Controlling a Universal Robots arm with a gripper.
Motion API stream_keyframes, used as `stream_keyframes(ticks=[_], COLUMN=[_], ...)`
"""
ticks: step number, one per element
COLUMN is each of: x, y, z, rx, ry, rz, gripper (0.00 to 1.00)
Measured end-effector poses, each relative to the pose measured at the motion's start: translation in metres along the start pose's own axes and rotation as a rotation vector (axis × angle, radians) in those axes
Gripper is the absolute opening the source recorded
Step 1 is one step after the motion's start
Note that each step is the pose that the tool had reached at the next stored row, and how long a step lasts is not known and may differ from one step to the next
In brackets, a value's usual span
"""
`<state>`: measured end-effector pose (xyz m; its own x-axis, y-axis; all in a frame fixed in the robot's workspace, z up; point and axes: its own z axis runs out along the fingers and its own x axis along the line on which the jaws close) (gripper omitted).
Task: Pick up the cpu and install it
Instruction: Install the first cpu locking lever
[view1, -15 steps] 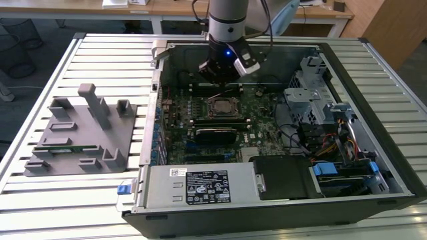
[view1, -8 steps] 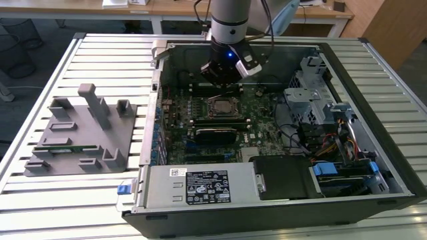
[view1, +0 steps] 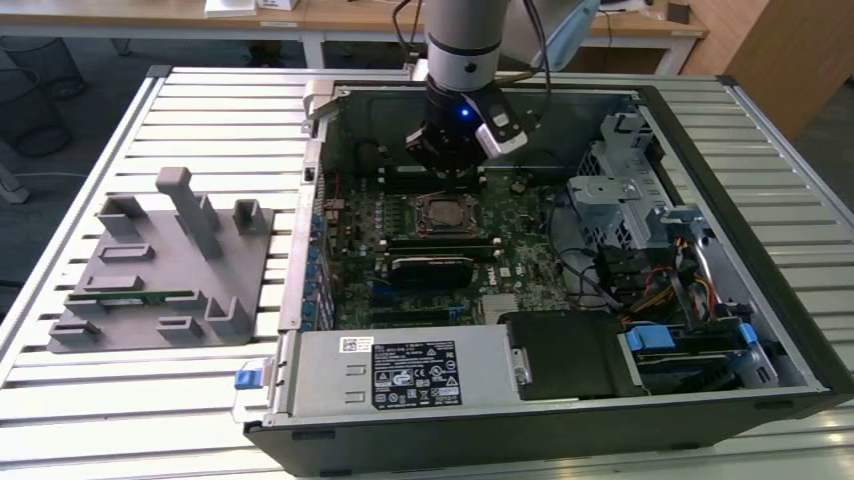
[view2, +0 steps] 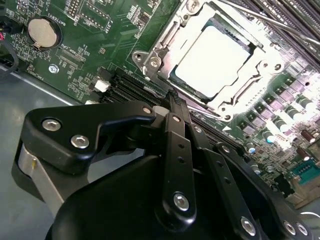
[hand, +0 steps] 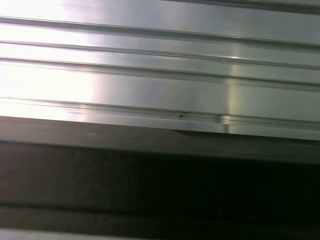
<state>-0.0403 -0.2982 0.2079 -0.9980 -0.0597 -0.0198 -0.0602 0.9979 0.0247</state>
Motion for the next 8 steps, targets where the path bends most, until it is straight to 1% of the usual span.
stream_keyframes(ticks=[3,8], x=[-0.0019,-0.0028], y=[-0.0001,-0.0003], z=[0.0014,0.0034], rx=[0.0,0.0003], ry=[0.0002,0.0007], rz=[0.003,0.005], gripper=[0.11,0.11])
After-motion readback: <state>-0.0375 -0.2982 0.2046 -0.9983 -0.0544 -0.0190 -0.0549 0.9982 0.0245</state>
